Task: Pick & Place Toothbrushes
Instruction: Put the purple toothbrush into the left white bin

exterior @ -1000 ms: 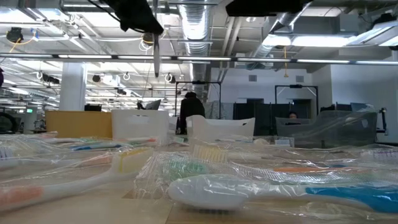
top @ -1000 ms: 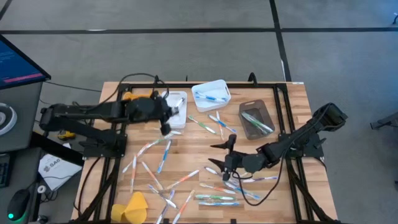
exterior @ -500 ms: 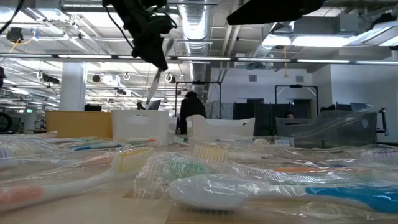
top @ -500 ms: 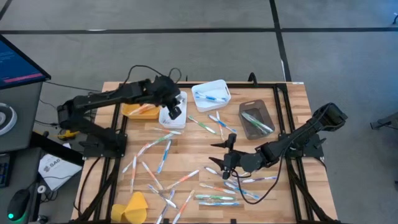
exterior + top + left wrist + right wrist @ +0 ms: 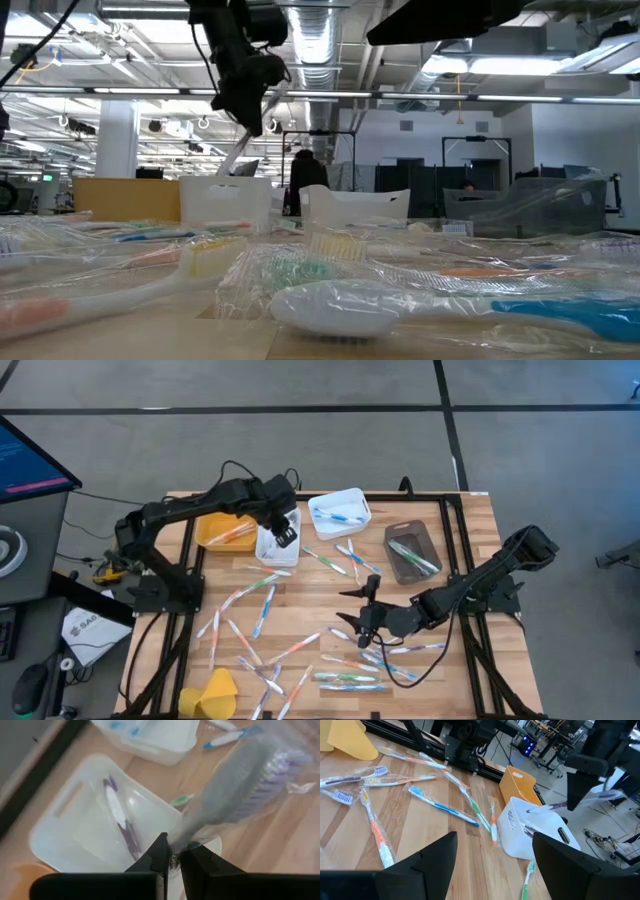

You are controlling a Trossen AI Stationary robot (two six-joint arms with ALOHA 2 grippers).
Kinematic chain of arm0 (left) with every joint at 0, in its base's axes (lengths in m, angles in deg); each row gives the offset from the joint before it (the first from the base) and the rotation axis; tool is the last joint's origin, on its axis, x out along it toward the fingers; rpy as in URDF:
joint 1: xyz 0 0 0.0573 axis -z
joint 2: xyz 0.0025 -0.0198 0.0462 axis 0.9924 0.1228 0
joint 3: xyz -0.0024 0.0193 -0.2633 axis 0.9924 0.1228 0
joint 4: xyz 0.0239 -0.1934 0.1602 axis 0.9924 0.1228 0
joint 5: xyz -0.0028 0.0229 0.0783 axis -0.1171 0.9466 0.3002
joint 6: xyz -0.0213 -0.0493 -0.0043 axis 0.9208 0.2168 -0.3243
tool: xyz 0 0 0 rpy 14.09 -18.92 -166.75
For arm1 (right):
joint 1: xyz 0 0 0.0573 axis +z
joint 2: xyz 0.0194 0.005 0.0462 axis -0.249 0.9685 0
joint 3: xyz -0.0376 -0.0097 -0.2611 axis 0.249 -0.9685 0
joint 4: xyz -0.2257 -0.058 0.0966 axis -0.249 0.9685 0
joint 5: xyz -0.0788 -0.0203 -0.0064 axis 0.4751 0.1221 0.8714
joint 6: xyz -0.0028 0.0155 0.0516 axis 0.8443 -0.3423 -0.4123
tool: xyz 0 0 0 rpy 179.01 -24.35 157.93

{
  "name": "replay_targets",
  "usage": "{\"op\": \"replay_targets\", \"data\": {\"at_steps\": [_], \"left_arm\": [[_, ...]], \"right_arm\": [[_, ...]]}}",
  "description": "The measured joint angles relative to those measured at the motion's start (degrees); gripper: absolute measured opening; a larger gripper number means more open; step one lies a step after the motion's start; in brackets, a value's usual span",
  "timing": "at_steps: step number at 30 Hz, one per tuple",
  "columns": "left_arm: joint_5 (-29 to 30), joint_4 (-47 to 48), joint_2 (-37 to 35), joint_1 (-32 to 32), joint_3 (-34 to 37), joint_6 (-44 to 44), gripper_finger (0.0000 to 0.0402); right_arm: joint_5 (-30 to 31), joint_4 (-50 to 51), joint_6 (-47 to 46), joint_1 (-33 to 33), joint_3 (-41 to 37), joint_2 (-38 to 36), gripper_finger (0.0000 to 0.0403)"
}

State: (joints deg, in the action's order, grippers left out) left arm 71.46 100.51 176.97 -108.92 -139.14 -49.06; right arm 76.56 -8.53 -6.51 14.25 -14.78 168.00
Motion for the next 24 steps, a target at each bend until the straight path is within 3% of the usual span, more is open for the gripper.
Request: {"op": "replay_targets", "data": {"at_steps": [12,24], "left_arm": [[-2.0,3.1,3.1,-4.1,0.0,3.0,0.0021],[-2.3,2.8,8.7,-4.1,0.0,2.7,0.0021]], "right_arm": [[0.0,0.4,-0.4,-0.1,0.0,0.0,0.0254],[-0.2,0.5,-1.0,-0.3,0.0,0.0,0.0254]]}}
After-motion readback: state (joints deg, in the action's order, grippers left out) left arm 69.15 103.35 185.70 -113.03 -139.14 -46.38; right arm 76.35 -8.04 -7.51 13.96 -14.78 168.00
